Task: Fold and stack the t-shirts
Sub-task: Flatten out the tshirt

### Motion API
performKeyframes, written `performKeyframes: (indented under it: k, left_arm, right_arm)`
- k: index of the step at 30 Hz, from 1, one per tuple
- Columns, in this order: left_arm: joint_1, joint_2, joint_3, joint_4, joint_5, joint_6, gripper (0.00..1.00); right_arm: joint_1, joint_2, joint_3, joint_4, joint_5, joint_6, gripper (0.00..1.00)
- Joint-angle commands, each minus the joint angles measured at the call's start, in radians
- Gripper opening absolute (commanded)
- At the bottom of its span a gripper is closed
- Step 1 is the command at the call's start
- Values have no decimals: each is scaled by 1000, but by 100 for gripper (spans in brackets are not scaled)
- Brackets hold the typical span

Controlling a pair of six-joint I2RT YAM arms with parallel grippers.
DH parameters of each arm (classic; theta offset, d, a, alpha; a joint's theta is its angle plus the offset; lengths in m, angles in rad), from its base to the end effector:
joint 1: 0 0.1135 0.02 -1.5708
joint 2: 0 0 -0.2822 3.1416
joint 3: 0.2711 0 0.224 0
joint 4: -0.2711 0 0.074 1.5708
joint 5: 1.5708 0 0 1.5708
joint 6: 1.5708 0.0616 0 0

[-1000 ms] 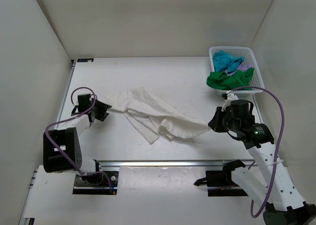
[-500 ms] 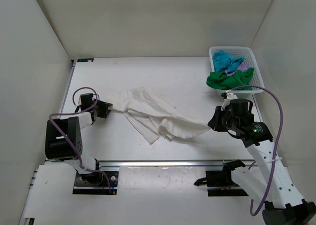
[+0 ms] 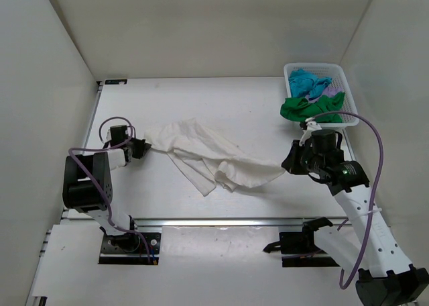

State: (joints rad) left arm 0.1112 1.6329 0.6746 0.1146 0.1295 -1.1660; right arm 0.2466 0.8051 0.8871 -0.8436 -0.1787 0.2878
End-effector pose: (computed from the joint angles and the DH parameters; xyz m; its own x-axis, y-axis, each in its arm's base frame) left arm 0.2995 0.0254 0.1521 -0.2697 -0.9473 -0.1731 -0.6922 0.3157 -0.6490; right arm 0.1254 0.0428 0.3015 -0.7453 0.1004 -0.6592 -0.1600 0.9328 0.3230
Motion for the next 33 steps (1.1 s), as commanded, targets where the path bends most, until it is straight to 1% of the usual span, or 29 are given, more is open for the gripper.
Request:
performKeyframes:
  k: [1,2,4,5,7,8,9,11,12,14,15,16,17,18,19,20,21,22,23,24,25,26,27,28,29,30,31,32,33]
  left_arm:
    - [7,-22,-3,-2,-16,19,5]
    - [15,-28,14,-9,-22,31,0]
    - [18,-68,40,-45,-22,57,0]
    - [18,-83,72,-88,-19,71,0]
    - [13,-151,162,-168,-19,112,0]
    - [5,-171,198,-217,-42,126,0]
    - [-8,-209,267,-251,-45,146,0]
    - [-40,-264,440,-349,-71,187,0]
    - [-50,-275,488,-374,-76,196,0]
    - [-61,-289,706,-473,-82,213,0]
    - [-58,-294,765,-513,-74,216,0]
    - [-42,-289,878,-535,-67,223,0]
    - [-18,-286,995,-579,-58,238,0]
    - [-7,-272,1116,-628,-70,268,0]
    - [-4,-265,1175,-648,-88,275,0]
    - [-10,-265,1276,-685,-123,305,0]
    - [-33,-272,1356,-694,-177,342,0]
    - [-47,-274,1394,-708,-207,359,0]
    - [-54,-274,1445,-713,-229,371,0]
    - [-48,-274,1480,-707,-225,374,0]
    - [-51,-271,1494,-713,-246,387,0]
    - [-60,-262,1519,-720,-258,394,0]
    - [-53,-262,1496,-727,-252,394,0]
    - [-48,-258,1473,-725,-242,390,0]
    - [-41,-254,1424,-727,-240,381,0]
    - [-36,-249,1365,-736,-213,365,0]
    - [-33,-254,1341,-727,-193,358,0]
    - [-22,-240,1309,-730,-192,359,0]
    - [-39,-231,1300,-743,-217,370,0]
  right_arm:
    - [-9,6,50,41,19,-9,0]
    - [-9,14,55,43,12,-9,0]
    - [-15,22,88,44,15,-13,0]
    - [-12,29,105,40,25,-16,0]
    - [-3,69,192,40,53,-24,0]
    - [0,98,214,34,65,-33,0]
    - [5,118,286,26,90,-41,0]
    - [42,195,482,8,174,-61,0]
    - [55,215,540,-14,211,-67,1]
    - [164,313,799,-53,379,-114,0]
    - [250,363,875,-77,434,-145,1]
    - [296,384,1008,-81,549,-159,0]
    - [386,422,1129,-84,650,-195,0]
    - [469,462,1236,-86,689,-217,1]
    - [520,468,1278,-60,797,-245,0]
    - [624,483,1349,-43,921,-309,0]
    - [758,490,1387,19,994,-400,0]
    - [845,490,1395,160,1198,-465,0]
    - [1064,467,1339,310,1436,-728,0]
    - [1259,418,1152,907,1523,-1254,0]
    - [1402,401,1054,1752,1518,-1869,0]
    - [1434,419,1079,1854,1489,-1968,0]
    - [1381,460,1183,1697,1510,-1826,0]
    - [1272,460,1193,1370,1481,-1583,1]
    - [1220,465,1216,1177,1408,-1493,0]
    - [1214,514,1313,1137,1410,-1443,0]
    - [1253,523,1322,1231,1412,-1540,1]
    - [1246,505,1253,1312,1380,-1555,0]
    - [1244,509,1268,1272,1378,-1537,0]
